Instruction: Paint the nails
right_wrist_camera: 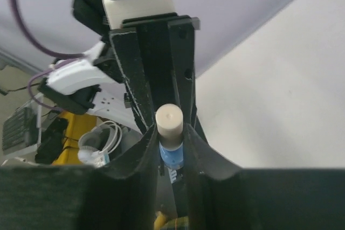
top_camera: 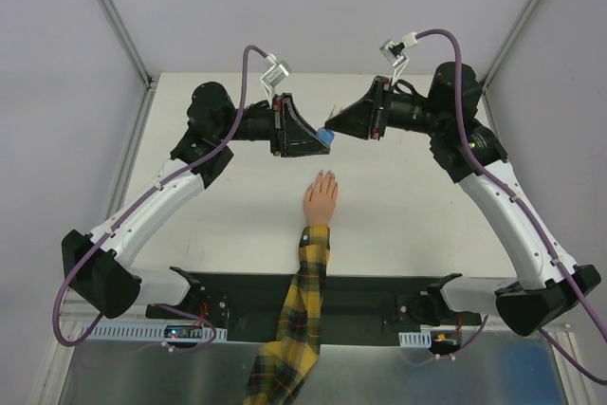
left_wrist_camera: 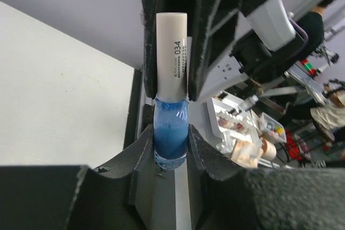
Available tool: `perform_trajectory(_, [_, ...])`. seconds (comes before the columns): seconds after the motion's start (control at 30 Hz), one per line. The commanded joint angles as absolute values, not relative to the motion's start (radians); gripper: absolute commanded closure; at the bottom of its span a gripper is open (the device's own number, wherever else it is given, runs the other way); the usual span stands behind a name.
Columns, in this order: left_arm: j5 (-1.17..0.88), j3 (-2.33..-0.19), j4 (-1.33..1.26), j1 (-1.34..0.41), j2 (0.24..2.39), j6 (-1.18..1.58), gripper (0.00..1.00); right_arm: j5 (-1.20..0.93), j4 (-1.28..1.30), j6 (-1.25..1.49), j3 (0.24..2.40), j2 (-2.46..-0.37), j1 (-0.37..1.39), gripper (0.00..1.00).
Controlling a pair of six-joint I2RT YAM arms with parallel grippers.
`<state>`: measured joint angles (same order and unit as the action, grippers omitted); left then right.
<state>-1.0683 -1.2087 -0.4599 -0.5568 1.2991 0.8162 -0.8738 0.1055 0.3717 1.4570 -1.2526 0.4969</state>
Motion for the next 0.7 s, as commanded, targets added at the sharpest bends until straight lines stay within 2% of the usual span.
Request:
perform_trajectory(0.0, [-0.857,-1.298,-0.192,-0.572,1.243,0.527,1.00,-0.703,0.360,0.282,1.561,-1.243,0.519,0.65])
perform_trajectory(0.03, [-0.792,-1.292,-0.161,-0.572,1.214,0.499,1.00,-0.621,0.433,0.278,1.578,-1.243,0.517,0.59])
perform_trajectory(0.07, [-0.743,-1.284,-0.143,-0.572,1.201,0.477,1.00,-0.570,0.471,0.279,1.609,-1.239,0.515,0.48])
perform_trajectory(0.17, [-0.605,-1.278,-0.071,-0.572,1.177,0.413,1.00,-0.433,0.546,0.311,1.652,-1.241,0.515,0.30])
perform_trajectory(0.27, [-0.520,-1.287,-0.041,-0.587,1.169,0.379,1.00,-0.397,0.560,0.334,1.690,-1.250,0.520,0.23])
perform_trajectory(0.57, [-0.373,-1.376,0.032,-0.675,1.221,0.296,1.00,-0.261,0.597,0.362,1.750,-1.278,0.561,0.20])
perform_trajectory(0.67, [-0.373,-1.399,0.034,-0.695,1.247,0.290,1.00,-0.249,0.606,0.365,1.767,-1.298,0.584,0.24])
